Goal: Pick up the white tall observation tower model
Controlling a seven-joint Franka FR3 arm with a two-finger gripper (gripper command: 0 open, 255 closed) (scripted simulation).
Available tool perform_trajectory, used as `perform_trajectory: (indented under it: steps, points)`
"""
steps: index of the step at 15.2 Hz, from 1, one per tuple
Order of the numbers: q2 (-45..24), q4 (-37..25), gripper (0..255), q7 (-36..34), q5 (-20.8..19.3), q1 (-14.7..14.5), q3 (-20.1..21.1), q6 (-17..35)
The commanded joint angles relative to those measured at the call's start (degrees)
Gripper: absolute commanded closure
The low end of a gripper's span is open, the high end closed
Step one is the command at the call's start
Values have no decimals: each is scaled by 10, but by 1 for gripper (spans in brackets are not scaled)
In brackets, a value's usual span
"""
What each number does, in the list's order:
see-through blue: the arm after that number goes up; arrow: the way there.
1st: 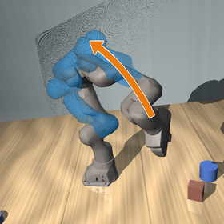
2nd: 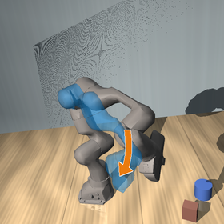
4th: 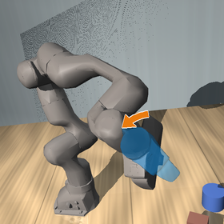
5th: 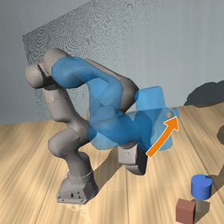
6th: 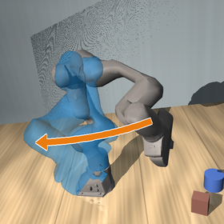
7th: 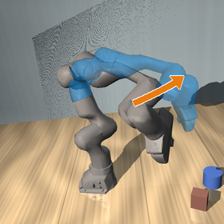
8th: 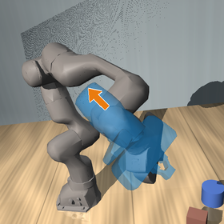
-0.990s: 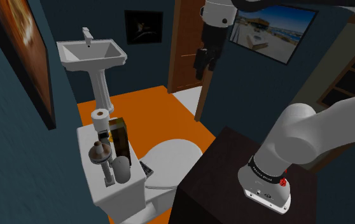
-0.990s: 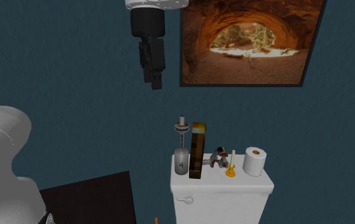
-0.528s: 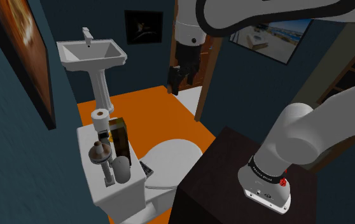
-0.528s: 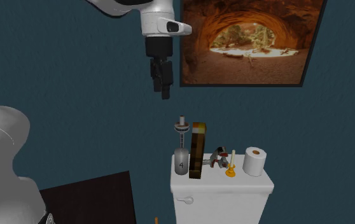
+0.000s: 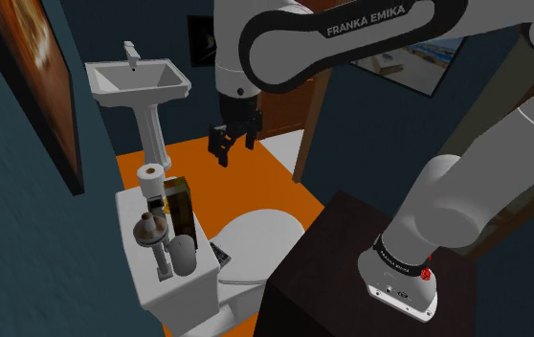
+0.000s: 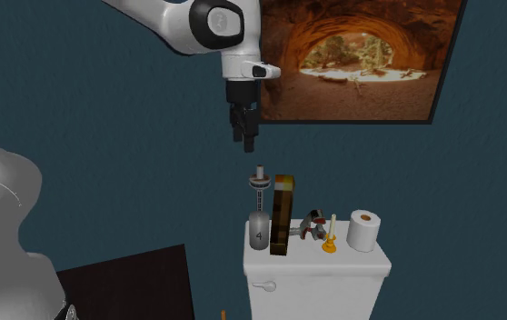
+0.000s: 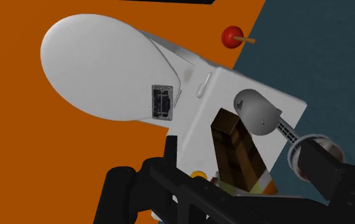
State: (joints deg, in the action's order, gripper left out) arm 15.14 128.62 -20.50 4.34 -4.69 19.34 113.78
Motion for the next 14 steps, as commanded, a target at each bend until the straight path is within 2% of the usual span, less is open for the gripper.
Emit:
perform_trajectory:
  steps: [1,8,14]
  points:
    - [-41,-20,0,-25,-8,-3,16,20]
    - [-192,-113,0,-116,-65,-22,53,69]
    - [-328,-224,0,-188,-127,-63,57,82]
